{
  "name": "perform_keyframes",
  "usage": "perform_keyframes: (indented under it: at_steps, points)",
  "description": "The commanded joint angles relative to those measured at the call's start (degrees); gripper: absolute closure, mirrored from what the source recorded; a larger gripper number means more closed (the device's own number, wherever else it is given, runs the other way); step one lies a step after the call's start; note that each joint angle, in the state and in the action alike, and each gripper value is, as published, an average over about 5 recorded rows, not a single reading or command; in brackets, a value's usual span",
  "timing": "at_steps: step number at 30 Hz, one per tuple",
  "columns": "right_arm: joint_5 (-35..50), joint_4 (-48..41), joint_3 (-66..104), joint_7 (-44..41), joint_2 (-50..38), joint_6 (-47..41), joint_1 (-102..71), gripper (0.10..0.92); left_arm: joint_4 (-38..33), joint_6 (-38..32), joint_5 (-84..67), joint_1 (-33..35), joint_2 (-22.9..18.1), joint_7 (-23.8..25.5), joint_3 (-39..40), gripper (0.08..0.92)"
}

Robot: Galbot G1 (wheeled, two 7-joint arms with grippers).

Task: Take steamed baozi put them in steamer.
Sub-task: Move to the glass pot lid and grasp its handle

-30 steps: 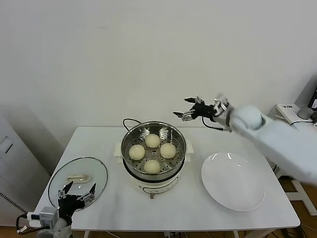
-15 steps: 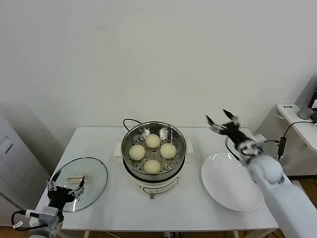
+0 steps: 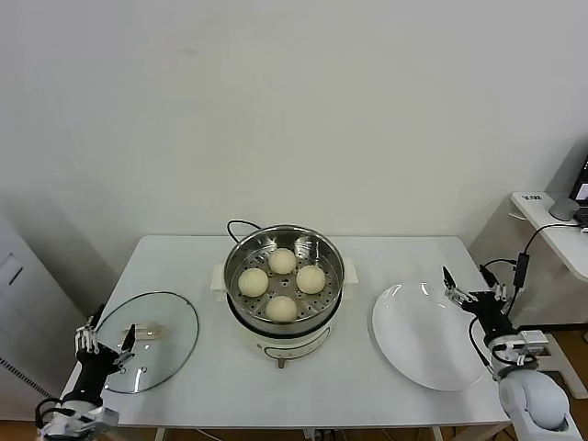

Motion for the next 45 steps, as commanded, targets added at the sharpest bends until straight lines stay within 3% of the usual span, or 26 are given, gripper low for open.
perform_keyframes:
  at_steps: [1,11,38,45]
  points:
    - [-3.5,0.2,3.7,-0.5,3.8,1.3,-3.6,0.203,11.9,-9.1,36.4,-2.7,-3.3,-6.2,-1.0,0.177]
    - [-4.3,-0.6,3.4,-0.8,4.1,1.6,-3.1,0.203,17.4,-10.6,41.2,-7.4,-4.3,-8.8,-2.7,0.177]
    - [-5.9,-1.8,2.8,-2.2,4.4,2.5,-2.8,0.203,22.8,-9.4,36.4,-15.5,-5.2,-5.0,-1.0,0.181]
    - [-5.6,-1.8,3.1,-2.1,4.0,2.3,-2.1,0.203,21.3,-9.9,35.0,-14.8,-5.6,-4.1,-0.4,0.342]
